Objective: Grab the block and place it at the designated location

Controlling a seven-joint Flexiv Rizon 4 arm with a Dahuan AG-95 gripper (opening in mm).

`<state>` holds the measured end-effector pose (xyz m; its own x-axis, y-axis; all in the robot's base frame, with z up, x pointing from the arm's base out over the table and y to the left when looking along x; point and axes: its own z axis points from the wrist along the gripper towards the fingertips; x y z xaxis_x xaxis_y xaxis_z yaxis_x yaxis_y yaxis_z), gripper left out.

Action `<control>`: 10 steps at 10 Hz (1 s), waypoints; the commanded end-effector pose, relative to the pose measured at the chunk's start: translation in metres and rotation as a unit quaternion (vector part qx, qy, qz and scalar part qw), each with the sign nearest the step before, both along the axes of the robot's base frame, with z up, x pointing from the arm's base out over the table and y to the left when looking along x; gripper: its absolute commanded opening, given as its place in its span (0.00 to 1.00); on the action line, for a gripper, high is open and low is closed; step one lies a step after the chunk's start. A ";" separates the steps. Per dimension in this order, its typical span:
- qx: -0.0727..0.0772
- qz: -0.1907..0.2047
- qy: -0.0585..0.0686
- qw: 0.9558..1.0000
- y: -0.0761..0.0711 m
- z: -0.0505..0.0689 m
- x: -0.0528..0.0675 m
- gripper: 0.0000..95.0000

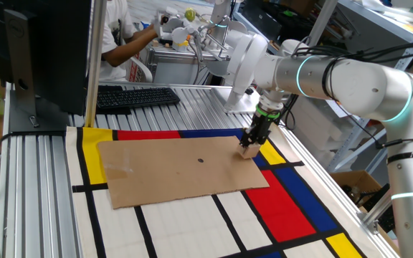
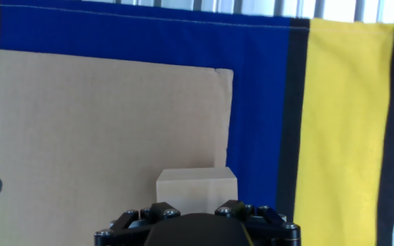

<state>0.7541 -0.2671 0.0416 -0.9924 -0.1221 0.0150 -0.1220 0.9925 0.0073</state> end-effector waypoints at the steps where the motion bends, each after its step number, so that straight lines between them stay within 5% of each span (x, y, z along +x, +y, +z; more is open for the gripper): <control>1: 0.005 -0.002 0.001 1.000 -0.001 0.001 0.000 0.00; 10: 0.014 -0.057 0.001 0.998 0.004 0.006 0.001 0.00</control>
